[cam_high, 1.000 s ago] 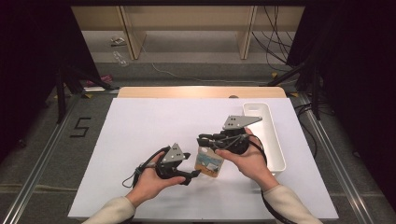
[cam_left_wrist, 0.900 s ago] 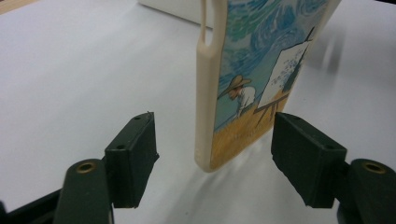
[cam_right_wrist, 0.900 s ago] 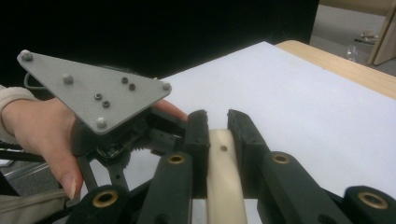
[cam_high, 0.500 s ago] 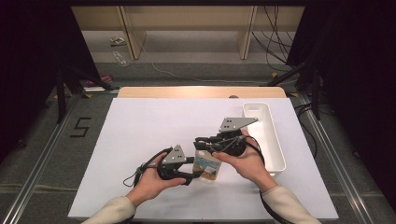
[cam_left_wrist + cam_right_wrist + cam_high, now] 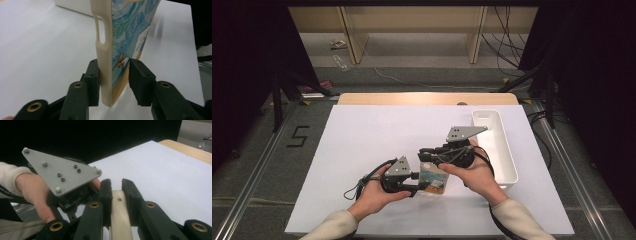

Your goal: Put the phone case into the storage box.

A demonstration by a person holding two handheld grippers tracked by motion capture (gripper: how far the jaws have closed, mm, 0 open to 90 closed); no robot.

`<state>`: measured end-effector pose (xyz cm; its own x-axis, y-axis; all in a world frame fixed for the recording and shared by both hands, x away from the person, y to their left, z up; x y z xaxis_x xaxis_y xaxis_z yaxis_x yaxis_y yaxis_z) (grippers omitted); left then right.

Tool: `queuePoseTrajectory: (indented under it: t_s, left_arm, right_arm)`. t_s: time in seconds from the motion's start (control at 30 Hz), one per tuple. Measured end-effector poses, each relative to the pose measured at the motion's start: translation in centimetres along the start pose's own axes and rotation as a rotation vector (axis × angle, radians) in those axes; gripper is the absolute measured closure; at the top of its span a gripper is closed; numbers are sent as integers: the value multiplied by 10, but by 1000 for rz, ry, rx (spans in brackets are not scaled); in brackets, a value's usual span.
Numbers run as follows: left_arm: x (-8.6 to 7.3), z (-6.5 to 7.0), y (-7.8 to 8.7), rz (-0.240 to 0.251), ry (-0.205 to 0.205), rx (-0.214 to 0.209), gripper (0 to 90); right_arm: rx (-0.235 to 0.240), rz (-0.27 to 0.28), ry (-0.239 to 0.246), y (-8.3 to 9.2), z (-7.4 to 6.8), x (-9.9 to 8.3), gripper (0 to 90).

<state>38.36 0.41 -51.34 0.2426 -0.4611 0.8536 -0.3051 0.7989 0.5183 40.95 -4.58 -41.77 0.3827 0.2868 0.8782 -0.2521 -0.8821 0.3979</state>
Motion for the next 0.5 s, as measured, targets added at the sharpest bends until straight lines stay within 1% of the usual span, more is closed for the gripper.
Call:
queuePoseTrajectory:
  t_s: [0.13,0.3,0.4,0.5]
  left_arm:
    - [1,0,2,-8,0,3,670]
    - [3,-1,4,-14,11,13,730]
    - [4,-1,6,-19,16,20,746]
    - [4,1,6,-19,23,12,757]
  right_arm:
    - [5,12,-9,1,0,1,795]
    - [13,22,-10,2,0,3,793]
    - [15,26,-8,2,-1,4,792]
    - [15,29,-5,3,-1,4,789]
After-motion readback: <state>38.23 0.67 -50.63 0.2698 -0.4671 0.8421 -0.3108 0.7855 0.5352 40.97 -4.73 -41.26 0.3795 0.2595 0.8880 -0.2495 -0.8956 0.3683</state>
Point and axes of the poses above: each handheld gripper's, and its own axes: y roughly backward along the jaws, x roughly out of its top, z roughly to its right, the point moved 10 cm from there along -y, roughly forward along the jaws, and after that the axes turned 4 degrees about -y, right-handed, at the moved point
